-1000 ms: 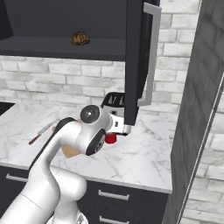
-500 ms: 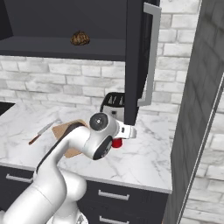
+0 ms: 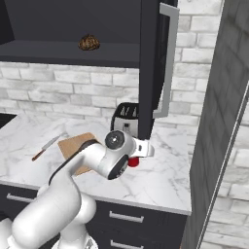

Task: Pick the bread, place it on the cutting board, pick the jam, place it on the counter, and close the cabinet.

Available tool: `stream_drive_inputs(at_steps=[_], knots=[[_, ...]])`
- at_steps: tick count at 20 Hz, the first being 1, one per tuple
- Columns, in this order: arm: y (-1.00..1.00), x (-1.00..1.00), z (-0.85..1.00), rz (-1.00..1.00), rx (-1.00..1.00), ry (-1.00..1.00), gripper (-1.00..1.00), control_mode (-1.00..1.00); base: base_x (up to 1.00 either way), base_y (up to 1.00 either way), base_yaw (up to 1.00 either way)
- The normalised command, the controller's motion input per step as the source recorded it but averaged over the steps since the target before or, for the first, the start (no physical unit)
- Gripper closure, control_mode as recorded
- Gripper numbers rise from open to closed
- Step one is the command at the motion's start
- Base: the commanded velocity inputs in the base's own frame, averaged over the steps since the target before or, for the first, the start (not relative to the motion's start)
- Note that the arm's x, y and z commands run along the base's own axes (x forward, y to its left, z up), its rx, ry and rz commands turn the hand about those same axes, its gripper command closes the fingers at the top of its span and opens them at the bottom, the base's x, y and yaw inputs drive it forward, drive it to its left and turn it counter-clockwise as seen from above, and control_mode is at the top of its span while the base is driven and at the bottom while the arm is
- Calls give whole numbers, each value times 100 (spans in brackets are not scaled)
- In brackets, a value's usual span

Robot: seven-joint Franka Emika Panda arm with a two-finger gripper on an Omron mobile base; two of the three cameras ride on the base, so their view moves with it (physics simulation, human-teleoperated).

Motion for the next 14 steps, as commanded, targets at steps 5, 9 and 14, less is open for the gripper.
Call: stream_drive_inputs(at_steps=[5, 9, 14], knots=[[-11, 24, -19, 0, 0, 2, 100, -100, 0, 0, 0], [-12, 25, -16, 0, 0, 1, 100, -100, 0, 0, 0], [-9, 26, -15, 0, 0, 1, 100, -100, 0, 0, 0]])
